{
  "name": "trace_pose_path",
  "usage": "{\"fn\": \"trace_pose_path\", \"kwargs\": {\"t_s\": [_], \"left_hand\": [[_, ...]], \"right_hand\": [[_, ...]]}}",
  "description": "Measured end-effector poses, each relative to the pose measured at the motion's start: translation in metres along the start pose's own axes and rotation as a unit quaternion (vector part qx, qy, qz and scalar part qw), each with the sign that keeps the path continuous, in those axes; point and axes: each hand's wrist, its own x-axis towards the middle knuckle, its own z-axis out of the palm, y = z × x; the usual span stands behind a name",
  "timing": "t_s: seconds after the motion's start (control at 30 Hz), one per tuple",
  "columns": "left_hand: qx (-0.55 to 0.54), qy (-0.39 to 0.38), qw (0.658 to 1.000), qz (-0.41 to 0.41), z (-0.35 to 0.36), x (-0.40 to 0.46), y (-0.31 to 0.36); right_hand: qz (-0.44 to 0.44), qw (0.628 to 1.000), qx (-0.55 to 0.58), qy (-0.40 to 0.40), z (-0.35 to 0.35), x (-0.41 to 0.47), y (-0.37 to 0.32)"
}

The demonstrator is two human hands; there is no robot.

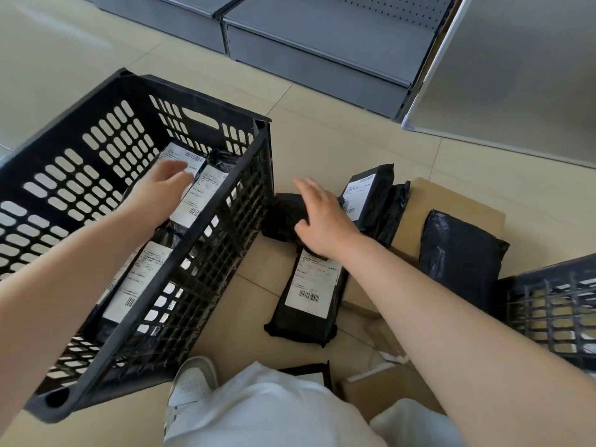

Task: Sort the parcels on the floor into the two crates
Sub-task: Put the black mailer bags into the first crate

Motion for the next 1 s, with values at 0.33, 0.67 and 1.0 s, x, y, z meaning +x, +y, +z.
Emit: {"fn": "trace_pose_path", "kwargs": {"t_s": [0.33, 0.67, 1.0], "left_hand": [[0.086, 0.025, 0.978, 0.189, 0.089, -0.011, 0.068], [-0.092, -0.108, 0.987, -0.074, 0.201, -0.033, 0.015], [-0.151, -0.203, 0.947, -0.199, 0.240, -0.059, -0.007]], "right_hand": [[0.233, 0.961, 0.116, 0.089, -0.026, -0.027, 0.107], [0.368, 0.921, -0.025, 0.123, -0.023, -0.072, 0.196], [0.473, 0.867, -0.082, 0.131, -0.023, -0.094, 0.247]]}}
